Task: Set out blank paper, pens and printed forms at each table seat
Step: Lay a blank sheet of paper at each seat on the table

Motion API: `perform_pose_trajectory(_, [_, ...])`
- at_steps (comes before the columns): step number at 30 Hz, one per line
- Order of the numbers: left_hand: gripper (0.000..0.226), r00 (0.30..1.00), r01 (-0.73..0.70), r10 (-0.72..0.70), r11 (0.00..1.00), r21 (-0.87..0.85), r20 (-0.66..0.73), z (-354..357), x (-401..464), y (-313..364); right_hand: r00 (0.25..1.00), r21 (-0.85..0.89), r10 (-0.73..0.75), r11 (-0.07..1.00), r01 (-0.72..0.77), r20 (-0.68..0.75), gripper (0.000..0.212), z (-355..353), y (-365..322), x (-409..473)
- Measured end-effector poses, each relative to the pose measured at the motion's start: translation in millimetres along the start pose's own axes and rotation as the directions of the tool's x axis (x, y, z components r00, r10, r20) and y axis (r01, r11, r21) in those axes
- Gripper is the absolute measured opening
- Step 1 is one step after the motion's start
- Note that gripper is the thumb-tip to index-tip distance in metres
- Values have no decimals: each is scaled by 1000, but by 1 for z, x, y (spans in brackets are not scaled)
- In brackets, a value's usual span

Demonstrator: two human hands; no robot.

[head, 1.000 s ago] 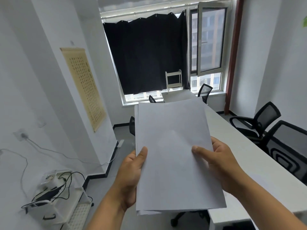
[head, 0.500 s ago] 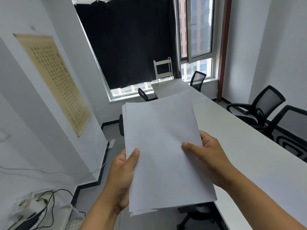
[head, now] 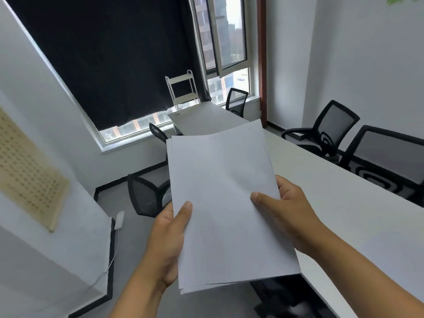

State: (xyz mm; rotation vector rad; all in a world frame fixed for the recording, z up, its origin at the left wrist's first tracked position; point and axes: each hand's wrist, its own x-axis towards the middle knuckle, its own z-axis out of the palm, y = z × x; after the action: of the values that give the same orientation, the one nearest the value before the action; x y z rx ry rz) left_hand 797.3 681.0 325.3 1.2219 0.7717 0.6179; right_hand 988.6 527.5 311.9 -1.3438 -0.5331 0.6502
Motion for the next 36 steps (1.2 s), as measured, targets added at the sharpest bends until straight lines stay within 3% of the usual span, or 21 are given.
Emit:
perform_pose_trajectory(6, [28,978,4,-20,997,73,208,-39,85,14,979,-4,-39,999,39,-201,24,47,15,20])
perform_pose_trajectory(13, [26,896,63,-129,984,166,425,-41,150,14,907,24,5,1000,5,-421,26,71,32,18])
perform_pose_trajectory(20, [27,796,147,-297,940,308,528,4,201,-35,800,39,95,995,-89,-592,20,44,69,26])
perform_pose_trajectory(25, [26,749,150,-385,891,429,539,44,247,-69,763,85,217,974,-209,-609,22,11,102,54])
perform_pose_trajectory(30, [23,705,107,-438,843,527,557,80,294,-100,634,97,258,956,-277,-729,18,-17,140,85])
perform_pose_trajectory(36, [24,601,104,-531,793,600,598,116,330,-140,474,122,243,955,-272,-846,14,-42,177,100])
